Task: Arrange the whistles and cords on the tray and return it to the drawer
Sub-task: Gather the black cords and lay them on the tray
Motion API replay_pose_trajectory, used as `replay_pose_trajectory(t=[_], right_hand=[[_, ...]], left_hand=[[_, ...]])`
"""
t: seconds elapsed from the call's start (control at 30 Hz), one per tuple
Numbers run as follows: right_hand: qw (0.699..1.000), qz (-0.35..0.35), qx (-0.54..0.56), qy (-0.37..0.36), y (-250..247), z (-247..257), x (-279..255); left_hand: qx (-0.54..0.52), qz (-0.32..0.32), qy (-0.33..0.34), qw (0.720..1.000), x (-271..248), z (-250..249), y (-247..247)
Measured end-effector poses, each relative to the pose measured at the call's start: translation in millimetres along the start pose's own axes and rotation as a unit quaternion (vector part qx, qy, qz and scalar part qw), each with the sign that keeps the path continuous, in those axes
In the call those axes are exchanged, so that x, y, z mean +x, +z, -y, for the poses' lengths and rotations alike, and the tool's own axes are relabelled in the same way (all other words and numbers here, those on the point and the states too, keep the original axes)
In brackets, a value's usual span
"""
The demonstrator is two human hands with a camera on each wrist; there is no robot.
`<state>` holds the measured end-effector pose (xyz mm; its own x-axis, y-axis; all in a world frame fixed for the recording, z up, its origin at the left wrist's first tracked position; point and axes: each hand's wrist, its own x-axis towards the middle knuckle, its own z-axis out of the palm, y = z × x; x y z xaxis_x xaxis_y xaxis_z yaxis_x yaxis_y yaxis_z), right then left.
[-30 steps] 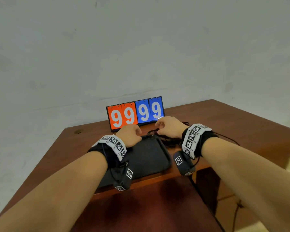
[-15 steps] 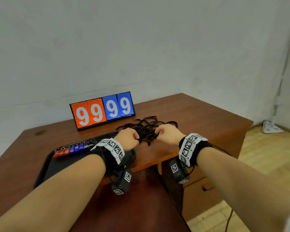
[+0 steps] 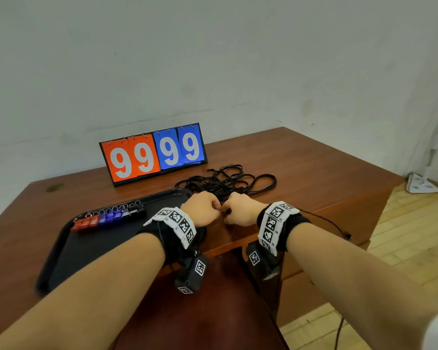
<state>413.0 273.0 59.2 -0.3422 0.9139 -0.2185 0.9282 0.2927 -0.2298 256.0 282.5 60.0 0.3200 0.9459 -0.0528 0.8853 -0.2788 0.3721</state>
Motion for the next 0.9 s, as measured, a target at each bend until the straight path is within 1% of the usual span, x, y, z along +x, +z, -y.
replay_pose_trajectory(t=[0.1,0.2,0.33,0.4,0.5,0.6,0.67,0.7,0.77,0.9], right_hand=[[0.997,-0.039,0.06,-0.009,2.0,-3.3,1.8],[0.989,-0.072,0.13,0.017,1.3,-11.1,0.0],[0.967,-0.11,0.226,0.045,-1.5,-20.5,-2.9],[0.94,-0.132,0.309,0.058,-7.0,-19.9,-6.5],[0.892,-0.163,0.42,0.024,-26.4,-13.3,-14.8],[0.849,-0.204,0.487,-0.009,-53.2,-1.9,-23.8],[0.823,-0.219,0.523,-0.03,-72.4,4.8,-29.8],[0.811,-0.222,0.539,-0.041,-81.5,7.8,-33.0],[0.786,-0.225,0.572,-0.064,-97.9,12.5,-38.8],[0.75,-0.239,0.609,-0.1,-121.7,19.1,-52.1]], left_hand=[[-0.02,-0.005,0.001,1.0,3.4,1.2,0.1],[-0.037,-0.009,0.005,0.999,4.3,0.2,0.3],[-0.063,-0.019,0.009,0.998,3.4,-3.6,-1.3],[-0.074,-0.032,0.011,0.997,2.8,-5.7,-3.4],[-0.093,-0.057,0.033,0.994,1.7,-13.3,-12.7],[-0.147,-0.117,0.093,0.978,1.6,-28.5,-29.0],[-0.187,-0.149,0.135,0.962,2.3,-39.1,-39.6],[-0.191,-0.16,0.143,0.958,1.4,-44.1,-44.6],[-0.193,-0.18,0.133,0.955,0.4,-52.8,-54.1],[-0.197,-0.199,0.076,0.957,2.4,-58.4,-65.8]])
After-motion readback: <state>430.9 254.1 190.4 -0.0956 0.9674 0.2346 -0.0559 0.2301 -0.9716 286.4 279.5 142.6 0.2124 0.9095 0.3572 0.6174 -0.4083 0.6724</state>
